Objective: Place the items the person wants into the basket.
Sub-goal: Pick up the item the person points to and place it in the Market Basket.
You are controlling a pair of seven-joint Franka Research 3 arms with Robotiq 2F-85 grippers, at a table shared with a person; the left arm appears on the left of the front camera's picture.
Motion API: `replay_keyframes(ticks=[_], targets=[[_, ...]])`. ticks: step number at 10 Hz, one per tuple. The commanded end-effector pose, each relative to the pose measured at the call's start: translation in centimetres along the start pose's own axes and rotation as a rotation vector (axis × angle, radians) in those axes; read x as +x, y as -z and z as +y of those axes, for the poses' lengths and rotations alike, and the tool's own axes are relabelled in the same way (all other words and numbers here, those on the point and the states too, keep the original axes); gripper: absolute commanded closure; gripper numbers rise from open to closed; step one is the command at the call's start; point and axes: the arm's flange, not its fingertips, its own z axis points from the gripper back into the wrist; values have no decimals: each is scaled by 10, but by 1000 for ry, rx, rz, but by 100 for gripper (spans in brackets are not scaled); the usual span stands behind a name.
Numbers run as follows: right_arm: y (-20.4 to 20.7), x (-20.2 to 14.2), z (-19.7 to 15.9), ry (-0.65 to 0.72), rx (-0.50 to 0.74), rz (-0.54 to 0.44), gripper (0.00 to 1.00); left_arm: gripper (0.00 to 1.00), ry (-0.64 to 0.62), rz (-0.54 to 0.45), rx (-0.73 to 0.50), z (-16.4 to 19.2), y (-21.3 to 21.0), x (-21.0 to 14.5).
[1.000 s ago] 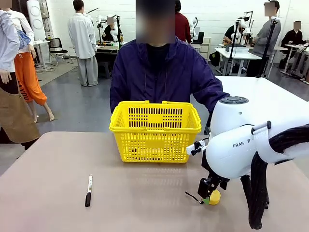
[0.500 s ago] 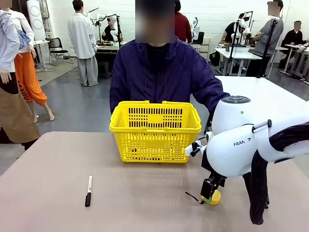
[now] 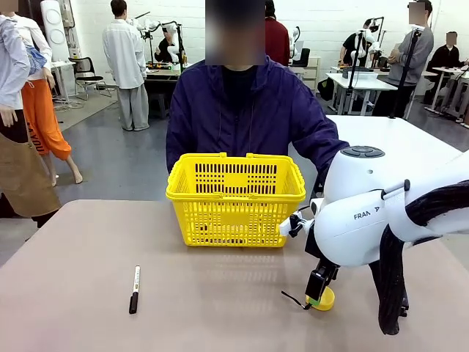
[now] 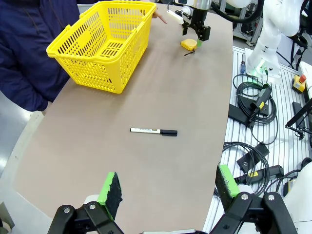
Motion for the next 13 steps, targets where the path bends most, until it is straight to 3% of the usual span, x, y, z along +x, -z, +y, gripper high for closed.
replay_keyframes(ticks=[1, 6, 7, 8, 9, 10, 11, 12, 13], targets=[[10, 1, -2, -19, 45, -15, 0, 0, 18, -16, -5, 0, 0, -2], [28, 1, -4, -46, 66, 13, 0, 0, 18, -16, -5, 0, 0, -2], [29, 1, -5, -57, 52, 9, 38, 0, 18, -16, -5, 0, 0, -2], [28, 1, -4, -63, 41, 12, 59, 0, 18, -16, -5, 0, 0, -2], [28, 1, -3, -67, 39, 7, 97, 0, 18, -16, -5, 0, 0, -2], [29, 1, -3, -67, 37, 5, 100, 0, 18, -16, -5, 0, 0, -2], [29, 1, -3, -65, 37, 4, 75, 0, 18, -16, -5, 0, 0, -2], [28, 1, -4, -61, 34, 2, 100, 0, 18, -16, -5, 0, 0, -2], [24, 0, -4, -49, 25, -11, 100, 0, 18, -16, -5, 0, 0, -2]])
